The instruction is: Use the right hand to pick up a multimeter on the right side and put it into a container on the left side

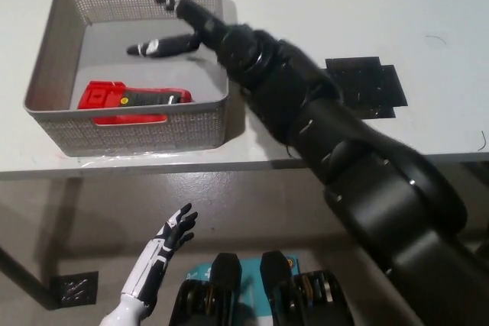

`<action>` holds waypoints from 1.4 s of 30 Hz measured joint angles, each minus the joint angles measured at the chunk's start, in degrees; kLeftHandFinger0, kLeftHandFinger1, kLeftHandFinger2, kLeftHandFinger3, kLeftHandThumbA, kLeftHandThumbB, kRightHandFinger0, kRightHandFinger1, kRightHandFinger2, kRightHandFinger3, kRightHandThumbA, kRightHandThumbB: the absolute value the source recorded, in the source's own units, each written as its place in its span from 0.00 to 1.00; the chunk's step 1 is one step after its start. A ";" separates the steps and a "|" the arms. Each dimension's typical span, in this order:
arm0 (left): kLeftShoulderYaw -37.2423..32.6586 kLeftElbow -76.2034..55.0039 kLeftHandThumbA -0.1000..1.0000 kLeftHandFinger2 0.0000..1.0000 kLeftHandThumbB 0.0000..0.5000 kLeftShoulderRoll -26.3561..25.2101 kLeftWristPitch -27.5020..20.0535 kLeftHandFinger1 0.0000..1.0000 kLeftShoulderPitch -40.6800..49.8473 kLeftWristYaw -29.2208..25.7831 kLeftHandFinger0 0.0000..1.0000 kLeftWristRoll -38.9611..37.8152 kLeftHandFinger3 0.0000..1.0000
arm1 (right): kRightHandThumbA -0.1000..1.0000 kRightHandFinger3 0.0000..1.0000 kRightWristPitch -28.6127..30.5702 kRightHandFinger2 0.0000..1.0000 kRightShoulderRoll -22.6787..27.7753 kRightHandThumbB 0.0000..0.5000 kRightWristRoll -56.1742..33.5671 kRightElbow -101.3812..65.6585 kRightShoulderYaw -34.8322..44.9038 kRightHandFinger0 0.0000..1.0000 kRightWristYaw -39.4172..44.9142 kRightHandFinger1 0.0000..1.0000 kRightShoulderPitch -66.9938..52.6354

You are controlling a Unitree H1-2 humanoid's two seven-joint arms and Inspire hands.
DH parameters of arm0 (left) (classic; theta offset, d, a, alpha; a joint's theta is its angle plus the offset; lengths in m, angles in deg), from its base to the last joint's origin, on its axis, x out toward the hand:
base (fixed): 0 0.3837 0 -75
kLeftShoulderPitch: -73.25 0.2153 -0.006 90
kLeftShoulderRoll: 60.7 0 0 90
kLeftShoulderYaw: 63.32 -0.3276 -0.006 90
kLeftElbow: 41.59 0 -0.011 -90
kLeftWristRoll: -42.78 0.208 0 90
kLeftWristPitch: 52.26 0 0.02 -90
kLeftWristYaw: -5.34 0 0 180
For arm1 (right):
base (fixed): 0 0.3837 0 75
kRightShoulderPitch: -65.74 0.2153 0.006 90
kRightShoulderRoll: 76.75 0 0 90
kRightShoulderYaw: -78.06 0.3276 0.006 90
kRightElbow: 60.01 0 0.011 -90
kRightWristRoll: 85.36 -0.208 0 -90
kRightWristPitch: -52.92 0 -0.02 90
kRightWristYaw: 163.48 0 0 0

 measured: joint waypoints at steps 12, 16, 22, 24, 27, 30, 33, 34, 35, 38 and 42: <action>0.68 0.73 1.00 1.00 0.87 0.15 -0.01 1.00 0.67 0.02 1.00 -0.12 1.00 | 1.00 1.00 0.81 1.00 12.30 0.70 -7.00 -19.99 13.08 1.00 6.09 1.00 -2.51; 0.64 1.07 1.00 1.00 0.86 0.21 0.02 1.00 0.97 0.01 1.00 -0.07 1.00 | 1.00 1.00 -0.45 1.00 14.71 0.79 -8.80 -29.17 15.61 1.00 7.17 1.00 -9.46; 0.62 1.17 1.00 1.00 0.86 0.25 0.05 1.00 1.30 0.01 1.00 -0.07 1.00 | 1.00 1.00 -2.73 1.00 16.31 0.80 -10.53 -41.13 17.25 1.00 8.08 1.00 -21.41; 0.60 1.18 1.00 1.00 0.86 0.29 0.06 1.00 1.42 0.02 1.00 -0.07 1.00 | 1.00 1.00 -3.51 1.00 16.60 0.80 -11.06 -45.64 17.53 1.00 8.32 1.00 -25.89; 0.55 1.26 1.00 1.00 0.85 0.30 0.06 1.00 1.66 0.02 1.00 -0.05 1.00 | 1.00 1.00 -4.24 1.00 16.73 0.85 -11.87 -51.36 17.75 1.00 8.51 1.00 -32.29; 0.51 1.38 1.00 1.00 0.88 0.34 0.06 1.00 1.90 0.01 1.00 -0.05 1.00 | 1.00 1.00 -5.00 1.00 16.75 0.90 -12.65 -57.25 17.82 1.00 8.55 1.00 -39.27; 0.48 1.49 1.00 1.00 0.87 0.41 0.06 1.00 2.11 0.02 1.00 -0.05 1.00 | 1.00 1.00 -5.49 1.00 16.78 0.86 -13.16 -62.80 17.84 1.00 8.58 1.00 -45.72; 0.48 1.55 1.00 1.00 0.89 0.45 0.06 1.00 2.16 0.02 1.00 -0.05 1.00 | 1.00 1.00 -5.67 1.00 16.78 0.81 -13.49 -64.76 17.84 1.00 8.60 1.00 -47.99; 0.47 1.58 1.00 1.00 0.89 0.49 0.06 1.00 2.21 0.01 1.00 -0.05 1.00 | 1.00 1.00 -5.82 1.00 16.78 0.82 -13.80 -66.78 17.83 1.00 8.61 1.00 -50.31; 0.47 1.64 1.00 1.00 0.86 0.60 0.07 1.00 2.34 0.01 1.00 -0.05 1.00 | 1.00 1.00 -5.96 1.00 16.77 0.78 -14.46 -72.19 17.81 1.00 8.67 1.00 -56.56; 0.50 1.71 1.00 1.00 0.87 0.73 0.08 1.00 2.65 0.01 1.00 -0.08 1.00 | 1.00 1.00 -5.93 1.00 16.78 0.68 -15.93 -80.87 17.66 1.00 9.23 1.00 -66.45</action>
